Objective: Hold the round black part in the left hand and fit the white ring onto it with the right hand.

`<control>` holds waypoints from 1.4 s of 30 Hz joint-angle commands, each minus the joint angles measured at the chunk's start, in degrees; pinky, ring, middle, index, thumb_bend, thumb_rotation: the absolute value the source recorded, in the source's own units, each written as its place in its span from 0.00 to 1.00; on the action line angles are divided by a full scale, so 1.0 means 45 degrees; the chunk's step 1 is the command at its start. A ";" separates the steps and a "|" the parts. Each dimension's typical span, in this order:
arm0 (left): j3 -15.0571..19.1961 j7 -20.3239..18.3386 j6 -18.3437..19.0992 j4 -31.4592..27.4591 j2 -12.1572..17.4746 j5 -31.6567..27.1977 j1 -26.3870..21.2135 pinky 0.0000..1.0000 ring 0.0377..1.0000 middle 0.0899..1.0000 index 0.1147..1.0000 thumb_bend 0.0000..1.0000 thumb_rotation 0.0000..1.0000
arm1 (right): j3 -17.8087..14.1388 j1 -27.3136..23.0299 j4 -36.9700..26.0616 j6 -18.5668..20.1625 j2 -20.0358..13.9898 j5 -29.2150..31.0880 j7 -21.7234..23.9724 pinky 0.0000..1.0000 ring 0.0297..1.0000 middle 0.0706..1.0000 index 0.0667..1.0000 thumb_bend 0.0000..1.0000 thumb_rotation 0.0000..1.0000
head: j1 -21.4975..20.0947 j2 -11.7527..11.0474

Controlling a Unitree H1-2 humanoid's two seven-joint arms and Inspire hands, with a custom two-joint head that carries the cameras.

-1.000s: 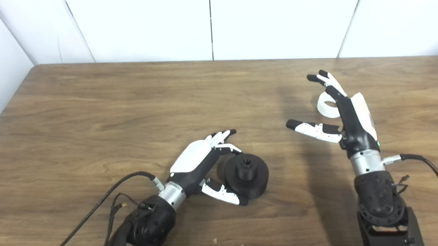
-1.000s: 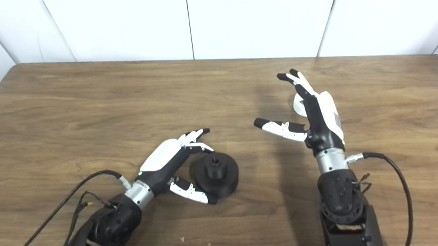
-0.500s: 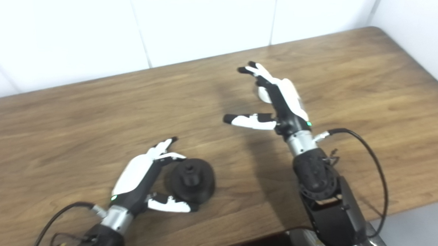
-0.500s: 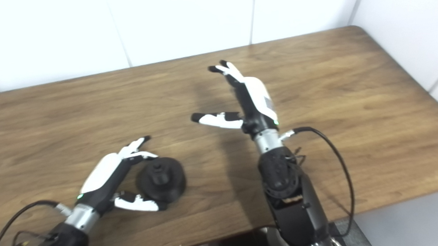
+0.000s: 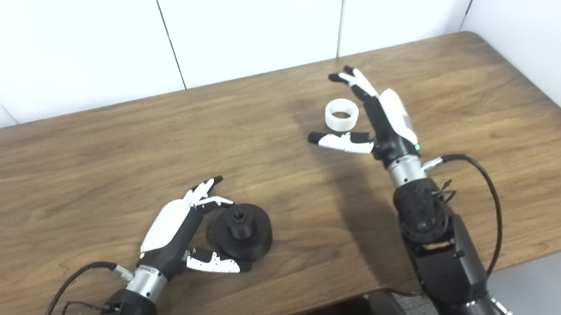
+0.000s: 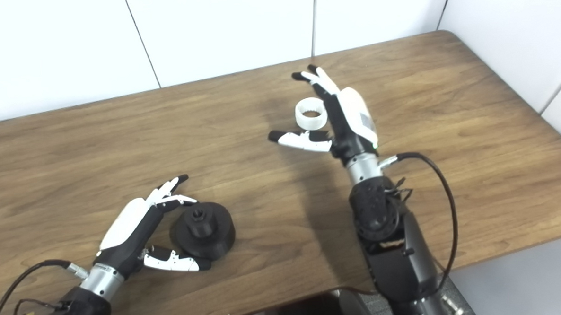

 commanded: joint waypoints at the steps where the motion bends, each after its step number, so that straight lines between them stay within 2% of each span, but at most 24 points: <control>1: 0.0138 0.0077 -0.0226 -0.0047 -0.0019 -0.0031 -0.0460 1.00 1.00 1.00 0.58 1.00 0.37 | 0.0081 -0.1103 0.0041 0.0375 -0.0502 -0.0679 0.0168 0.74 0.91 0.95 0.83 0.89 0.44 | -0.0009 0.0005; 9: 0.0253 0.0045 -0.0079 -0.0097 -0.0064 -0.0070 -0.0426 1.00 1.00 1.00 0.58 1.00 0.36 | 0.0475 -0.2955 0.2228 0.0920 -0.1775 -0.1240 0.0768 0.74 0.90 0.96 0.82 0.94 0.44 | 0.0063 -0.0037; 15: 0.0283 0.0096 -0.0199 -0.0086 -0.0088 -0.0027 -0.0411 1.00 1.00 1.00 0.58 1.00 0.35 | 0.0966 -0.3759 0.3414 0.1158 -0.2390 -0.1373 0.1267 0.82 0.92 0.97 0.82 0.95 0.44 | 0.0216 -0.0032; 18: 0.0287 0.0067 -0.0166 -0.0119 -0.0094 -0.0036 -0.0388 1.00 1.00 1.00 0.58 1.00 0.36 | 0.1284 -0.4063 0.3883 0.1301 -0.2671 -0.1378 0.1654 0.82 0.93 0.98 0.84 0.98 0.48 | 0.0252 -0.0013; 20: 0.0286 0.0026 -0.0105 -0.0168 -0.0093 -0.0029 -0.0375 1.00 1.00 1.00 0.58 1.00 0.36 | 0.1582 -0.4270 0.4116 0.1677 -0.2832 -0.1530 0.2148 0.84 0.95 0.99 0.87 1.00 0.54 | 0.0321 0.0006; 25: 0.0300 -0.0004 -0.0028 -0.0255 -0.0100 0.0006 -0.0321 1.00 1.00 1.00 0.58 1.00 0.37 | 0.2253 -0.4654 0.4481 0.2332 -0.3228 -0.1766 0.3179 0.87 0.99 1.00 0.92 1.00 0.64 | 0.0400 0.0039; 31: 0.0330 -0.0042 0.0031 -0.0336 -0.0121 -0.0030 -0.0266 1.00 1.00 1.00 0.58 1.00 0.37 | 0.3050 -0.4921 0.4806 0.2705 -0.3589 -0.2064 0.4231 0.86 1.00 1.00 0.92 1.00 0.68 | 0.0472 0.0097; 36: 0.0357 -0.0084 0.0082 -0.0456 -0.0132 -0.0059 -0.0197 1.00 1.00 1.00 0.58 1.00 0.36 | 0.3269 -0.4847 0.5168 0.2613 -0.3634 -0.2018 0.4167 0.84 1.00 1.00 0.91 1.00 0.69 | 0.0524 0.0168; 42: 0.0386 -0.0092 0.0031 -0.0462 -0.0122 -0.0084 -0.0165 1.00 1.00 1.00 0.58 1.00 0.36 | 0.3414 -0.4724 0.5237 0.2614 -0.3662 -0.1934 0.4207 0.88 1.00 1.00 0.89 1.00 0.71 | 0.0563 0.0243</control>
